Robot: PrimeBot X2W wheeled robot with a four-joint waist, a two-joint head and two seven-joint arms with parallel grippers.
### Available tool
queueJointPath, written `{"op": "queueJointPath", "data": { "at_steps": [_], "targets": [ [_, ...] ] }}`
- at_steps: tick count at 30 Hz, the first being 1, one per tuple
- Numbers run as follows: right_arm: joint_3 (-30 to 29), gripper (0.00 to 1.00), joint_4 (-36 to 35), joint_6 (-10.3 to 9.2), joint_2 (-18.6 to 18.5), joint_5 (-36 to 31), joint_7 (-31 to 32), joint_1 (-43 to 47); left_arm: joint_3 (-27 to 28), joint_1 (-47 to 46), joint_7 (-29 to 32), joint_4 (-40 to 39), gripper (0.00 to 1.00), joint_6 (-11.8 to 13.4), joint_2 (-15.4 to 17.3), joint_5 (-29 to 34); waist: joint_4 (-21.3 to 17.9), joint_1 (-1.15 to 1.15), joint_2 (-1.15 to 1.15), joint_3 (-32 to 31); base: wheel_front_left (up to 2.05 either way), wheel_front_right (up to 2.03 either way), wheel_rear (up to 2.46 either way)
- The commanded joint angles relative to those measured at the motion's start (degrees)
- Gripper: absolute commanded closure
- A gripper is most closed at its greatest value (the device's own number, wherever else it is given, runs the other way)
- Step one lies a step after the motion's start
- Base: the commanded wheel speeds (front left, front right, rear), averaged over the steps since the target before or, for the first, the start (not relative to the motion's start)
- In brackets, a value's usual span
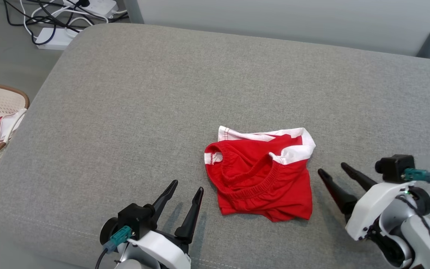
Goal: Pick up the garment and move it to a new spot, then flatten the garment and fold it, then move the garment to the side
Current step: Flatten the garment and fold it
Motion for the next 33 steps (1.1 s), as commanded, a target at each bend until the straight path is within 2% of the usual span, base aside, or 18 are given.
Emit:
{"op": "queueJointPath", "data": {
  "at_steps": [1, 16, 25, 33],
  "targets": [
    [0.42, 0.00, -1.51, 0.00, -0.30, -0.45, 0.08, 0.23, 1.66, -1.21, -0.59, -1.52, 0.00, -0.40, 0.30, 0.42, 0.21, 0.00, 0.00, 0.11, 0.00, 0.00, 0.00],
    [0.20, 0.00, 2.16, 0.00, 3.16, -7.08, -0.68, -4.28, 0.76, -1.48, -0.59, -1.89, 0.00, -0.40, 0.30, -0.90, 5.94, 0.00, 0.00, 2.14, 0.00, 0.00, 0.00],
    [4.42, 0.00, 6.69, 0.00, 6.87, -9.75, 0.60, -11.24, -0.50, -1.54, -0.59, -1.19, 0.00, -0.40, 0.30, -2.13, 8.14, 0.00, 0.00, 2.01, 0.00, 0.00, 0.00],
    [4.83, 0.00, 11.73, 0.00, 9.93, -7.70, -5.18, -15.41, 0.46, -1.43, -0.59, -1.43, 0.00, -0.40, 0.30, -1.30, 7.26, 0.00, 0.00, 0.84, 0.00, 0.00, 0.00]
  ]
}}
